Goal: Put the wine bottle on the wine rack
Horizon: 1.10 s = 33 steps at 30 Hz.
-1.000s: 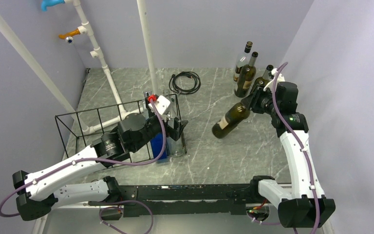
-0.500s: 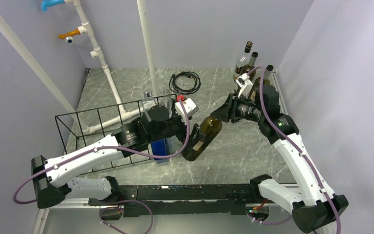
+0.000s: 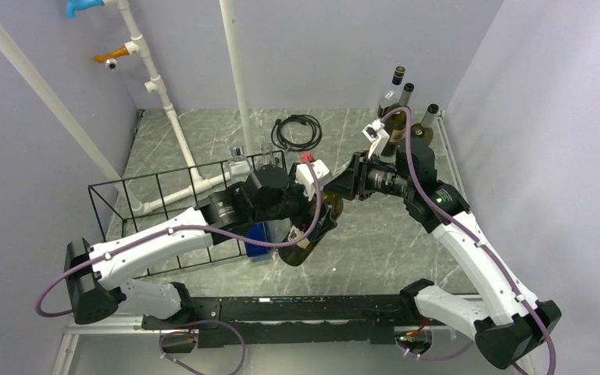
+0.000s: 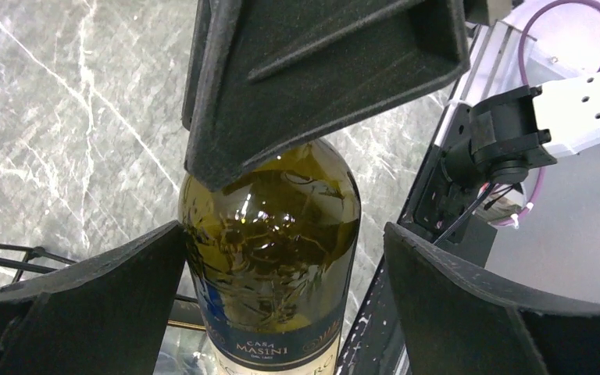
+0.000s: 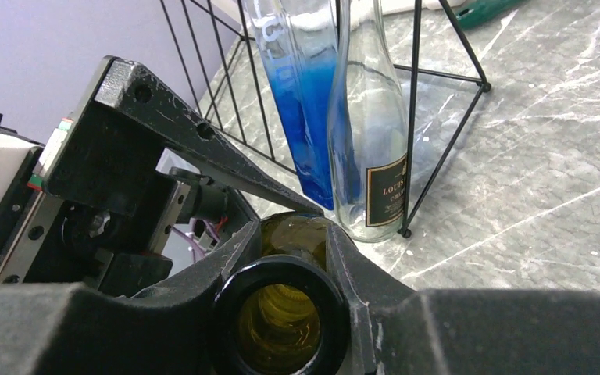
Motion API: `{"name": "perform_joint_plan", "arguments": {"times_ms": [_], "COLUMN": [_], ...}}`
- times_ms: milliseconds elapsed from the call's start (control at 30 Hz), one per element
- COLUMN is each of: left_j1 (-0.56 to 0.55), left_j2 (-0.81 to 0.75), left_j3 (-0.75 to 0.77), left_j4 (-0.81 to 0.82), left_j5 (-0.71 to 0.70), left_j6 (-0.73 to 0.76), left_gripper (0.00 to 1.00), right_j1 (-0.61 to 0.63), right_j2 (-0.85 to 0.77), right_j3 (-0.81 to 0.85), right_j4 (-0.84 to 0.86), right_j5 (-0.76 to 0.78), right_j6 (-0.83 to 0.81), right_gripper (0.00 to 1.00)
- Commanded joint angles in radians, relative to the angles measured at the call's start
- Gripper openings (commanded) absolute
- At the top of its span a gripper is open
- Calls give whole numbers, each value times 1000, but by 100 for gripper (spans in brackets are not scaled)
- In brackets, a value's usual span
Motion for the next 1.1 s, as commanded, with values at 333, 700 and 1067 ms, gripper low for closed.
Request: {"name": "perform_joint_plan", "arguments": {"times_ms": [333, 700, 1067], "left_j1": [-6, -6, -7], "left_j2": [22, -17, -116], "left_j3": [69, 62, 0], "left_j4": [-65, -81, -23], "left_j5": [-92, -210, -346], "left_j6": [-22, 17, 37], "left_gripper": [98, 51, 0], "right_j1": [63, 82, 82], "right_j2": [19, 36, 24], "right_j3": [103, 118, 58], "right_j4": [153, 156, 178], "right_j5": [4, 15, 103], "right_j6": [72, 80, 139], "right_gripper": [0, 3, 88]}}
